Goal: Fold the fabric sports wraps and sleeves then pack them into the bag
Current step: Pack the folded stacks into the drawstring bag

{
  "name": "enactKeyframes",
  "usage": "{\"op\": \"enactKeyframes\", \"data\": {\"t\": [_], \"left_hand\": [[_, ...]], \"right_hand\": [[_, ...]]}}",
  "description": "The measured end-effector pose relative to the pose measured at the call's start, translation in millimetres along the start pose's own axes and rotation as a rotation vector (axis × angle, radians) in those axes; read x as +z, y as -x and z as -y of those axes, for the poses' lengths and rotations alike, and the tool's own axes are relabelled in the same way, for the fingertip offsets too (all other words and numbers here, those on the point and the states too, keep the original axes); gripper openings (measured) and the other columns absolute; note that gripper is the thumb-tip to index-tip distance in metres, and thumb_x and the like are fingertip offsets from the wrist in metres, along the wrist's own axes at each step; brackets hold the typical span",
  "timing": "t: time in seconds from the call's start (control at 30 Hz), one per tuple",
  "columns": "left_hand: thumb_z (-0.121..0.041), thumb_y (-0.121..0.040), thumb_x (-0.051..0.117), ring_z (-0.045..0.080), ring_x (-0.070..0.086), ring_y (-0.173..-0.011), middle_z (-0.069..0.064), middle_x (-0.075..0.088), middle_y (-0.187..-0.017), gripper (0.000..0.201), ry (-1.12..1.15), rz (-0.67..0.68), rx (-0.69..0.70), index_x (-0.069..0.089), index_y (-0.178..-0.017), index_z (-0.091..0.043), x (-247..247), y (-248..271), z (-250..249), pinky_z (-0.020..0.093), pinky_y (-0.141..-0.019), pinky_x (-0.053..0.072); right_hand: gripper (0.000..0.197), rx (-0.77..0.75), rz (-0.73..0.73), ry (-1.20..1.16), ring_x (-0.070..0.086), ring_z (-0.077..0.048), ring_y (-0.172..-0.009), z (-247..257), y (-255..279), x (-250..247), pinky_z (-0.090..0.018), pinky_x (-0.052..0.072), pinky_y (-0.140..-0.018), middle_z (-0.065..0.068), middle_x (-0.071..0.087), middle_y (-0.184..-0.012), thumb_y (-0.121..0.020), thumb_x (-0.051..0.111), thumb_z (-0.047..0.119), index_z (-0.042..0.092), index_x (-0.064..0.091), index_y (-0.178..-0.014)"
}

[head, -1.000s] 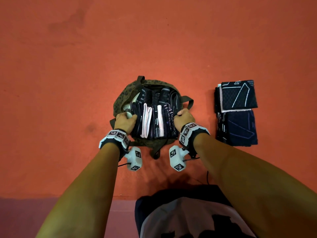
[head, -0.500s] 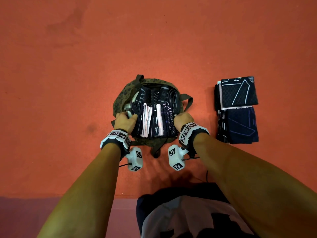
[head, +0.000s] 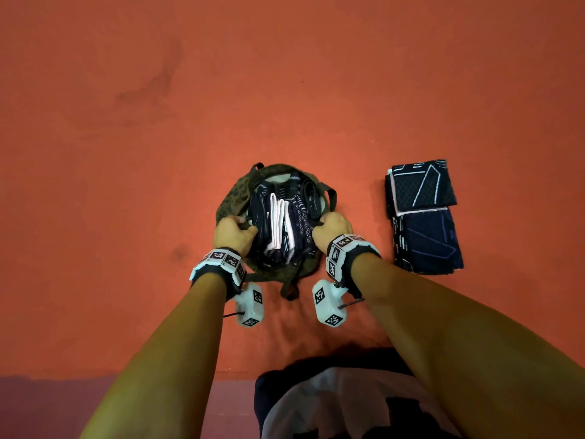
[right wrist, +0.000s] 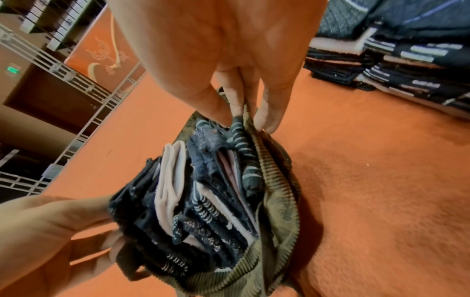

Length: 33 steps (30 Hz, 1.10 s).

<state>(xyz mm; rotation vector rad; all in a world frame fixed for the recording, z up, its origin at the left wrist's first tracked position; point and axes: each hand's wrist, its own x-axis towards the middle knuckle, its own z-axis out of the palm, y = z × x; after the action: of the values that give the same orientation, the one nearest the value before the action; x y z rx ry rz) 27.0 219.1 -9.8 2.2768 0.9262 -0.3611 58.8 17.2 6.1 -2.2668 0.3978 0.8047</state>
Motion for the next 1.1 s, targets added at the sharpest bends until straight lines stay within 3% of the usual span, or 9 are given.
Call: {"op": "enactKeyframes", "data": {"t": [0.13,0.27,0.4,0.5,0.6,0.7,0.8,0.93,1.1], "left_hand": [[-0.017,-0.085,0.071,0.028,0.069,-0.094,0.006,0.072,-0.092,0.009,0.063,0.010,0.028,0.068,-0.094,-0.015,-11,16,-7,0.038,-0.089,0.056],[-0.012,-0.082,0.063,0.033,0.069,-0.086,0.000,0.066,-0.074,0.015,0.080,0.056,0.084,0.057,-0.076,-0.025,-17,31,-17,0.041,-0.081,0.058],[-0.021,-0.071,0.055,0.032,0.063,-0.071,0.003,0.059,-0.076,0.027,0.076,0.082,0.105,0.039,-0.092,-0.027,-22,45,-25,0.045,-0.072,0.055],[-0.015,-0.077,0.057,0.026,0.058,-0.066,0.004,0.056,-0.077,0.039,0.153,0.092,0.077,0.033,-0.107,-0.023,-37,60,-41,0.041,-0.063,0.053],[-0.008,-0.084,0.058,0.022,0.062,-0.066,0.006,0.063,-0.079,0.030,0.139,0.098,0.017,0.045,-0.111,-0.013,-51,65,-59,0.031,-0.062,0.050],[-0.007,-0.081,0.057,0.028,0.067,-0.080,0.012,0.072,-0.093,0.019,0.143,0.093,0.057,0.060,-0.097,-0.017,-60,65,-76,0.037,-0.075,0.055],[-0.008,-0.081,0.053,0.035,0.067,-0.085,0.013,0.070,-0.087,0.021,0.124,0.081,0.095,0.067,-0.096,-0.013,-64,66,-94,0.042,-0.077,0.056],[-0.018,-0.062,0.048,0.037,0.068,-0.075,0.012,0.069,-0.075,0.031,0.161,0.095,0.154,0.068,-0.086,-0.016,-60,59,-113,0.052,-0.074,0.060],[-0.006,-0.068,0.045,0.028,0.056,-0.051,0.015,0.061,-0.065,0.021,0.177,0.120,0.182,0.065,-0.074,-0.007,-64,72,-139,0.037,-0.053,0.052]], "right_hand": [[0.025,-0.046,-0.013,-0.003,0.060,-0.032,-0.090,8,13,-12,-0.027,0.042,-0.069,-0.016,0.064,-0.113,-0.084,0.056,0.010,-0.002,0.066,-0.105],[0.008,-0.074,-0.031,-0.004,0.053,-0.032,-0.082,10,27,-28,-0.026,0.039,-0.069,-0.016,0.060,-0.098,-0.085,0.053,0.004,0.007,0.059,-0.081],[0.035,-0.095,-0.082,-0.014,0.061,-0.035,-0.111,9,37,-42,-0.024,0.039,-0.077,-0.014,0.064,-0.123,-0.089,0.052,0.003,0.005,0.066,-0.121],[0.033,-0.099,-0.122,0.015,0.060,-0.036,-0.112,16,39,-55,-0.029,0.044,-0.079,-0.019,0.063,-0.125,-0.091,0.053,0.007,0.001,0.065,-0.121],[0.029,-0.120,-0.165,0.016,0.062,-0.038,-0.105,27,41,-70,-0.031,0.043,-0.074,-0.022,0.066,-0.116,-0.091,0.054,0.009,-0.002,0.068,-0.114],[0.023,-0.134,-0.184,0.009,0.058,-0.035,-0.086,38,41,-91,-0.031,0.041,-0.068,-0.019,0.064,-0.099,-0.091,0.055,0.011,-0.004,0.068,-0.102],[0.017,-0.153,-0.224,0.009,0.055,-0.034,-0.079,48,40,-111,-0.032,0.041,-0.066,-0.018,0.062,-0.092,-0.090,0.055,0.013,-0.001,0.065,-0.091],[0.026,-0.191,-0.269,0.018,0.055,-0.034,-0.079,56,35,-135,-0.033,0.039,-0.066,-0.018,0.059,-0.088,-0.091,0.056,0.014,0.006,0.049,-0.067],[0.025,-0.183,-0.348,0.039,0.053,-0.034,-0.073,56,32,-161,-0.031,0.039,-0.062,-0.015,0.055,-0.080,-0.092,0.057,0.011,0.004,0.053,-0.068]]}}
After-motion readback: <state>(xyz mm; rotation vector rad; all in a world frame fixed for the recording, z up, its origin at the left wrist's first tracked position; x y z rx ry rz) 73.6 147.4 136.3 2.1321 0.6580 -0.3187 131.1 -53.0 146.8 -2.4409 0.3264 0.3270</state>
